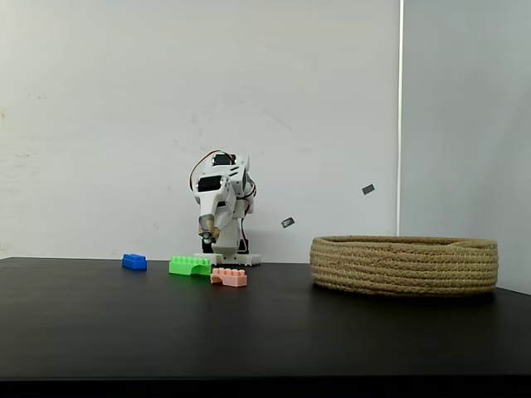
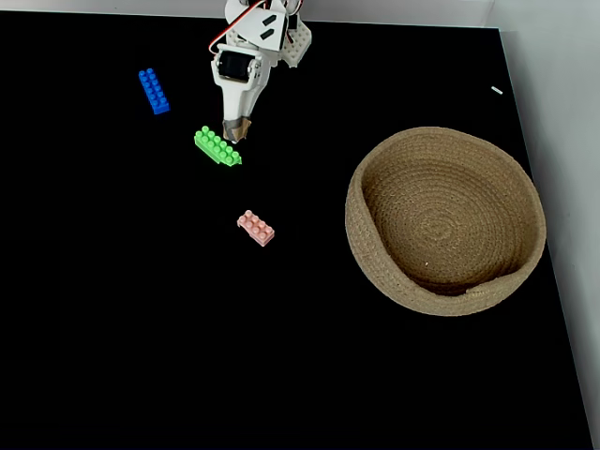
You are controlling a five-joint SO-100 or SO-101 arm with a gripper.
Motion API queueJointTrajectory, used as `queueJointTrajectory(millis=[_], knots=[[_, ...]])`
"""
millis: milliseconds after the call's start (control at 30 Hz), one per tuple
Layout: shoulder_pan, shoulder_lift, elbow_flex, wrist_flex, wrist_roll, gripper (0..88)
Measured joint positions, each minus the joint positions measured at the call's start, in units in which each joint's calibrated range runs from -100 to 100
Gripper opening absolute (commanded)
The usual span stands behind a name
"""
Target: Place the lego blocks in the tray
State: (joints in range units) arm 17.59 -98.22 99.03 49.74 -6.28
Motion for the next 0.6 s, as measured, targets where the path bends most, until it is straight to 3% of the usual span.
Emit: queueJointTrajectory(millis=[467, 600], knots=[[0.6, 0.0, 0.0, 0.0, -1.2, 0.7], [0.8, 0.0, -3.5, 0.9, -0.6, 7.8]])
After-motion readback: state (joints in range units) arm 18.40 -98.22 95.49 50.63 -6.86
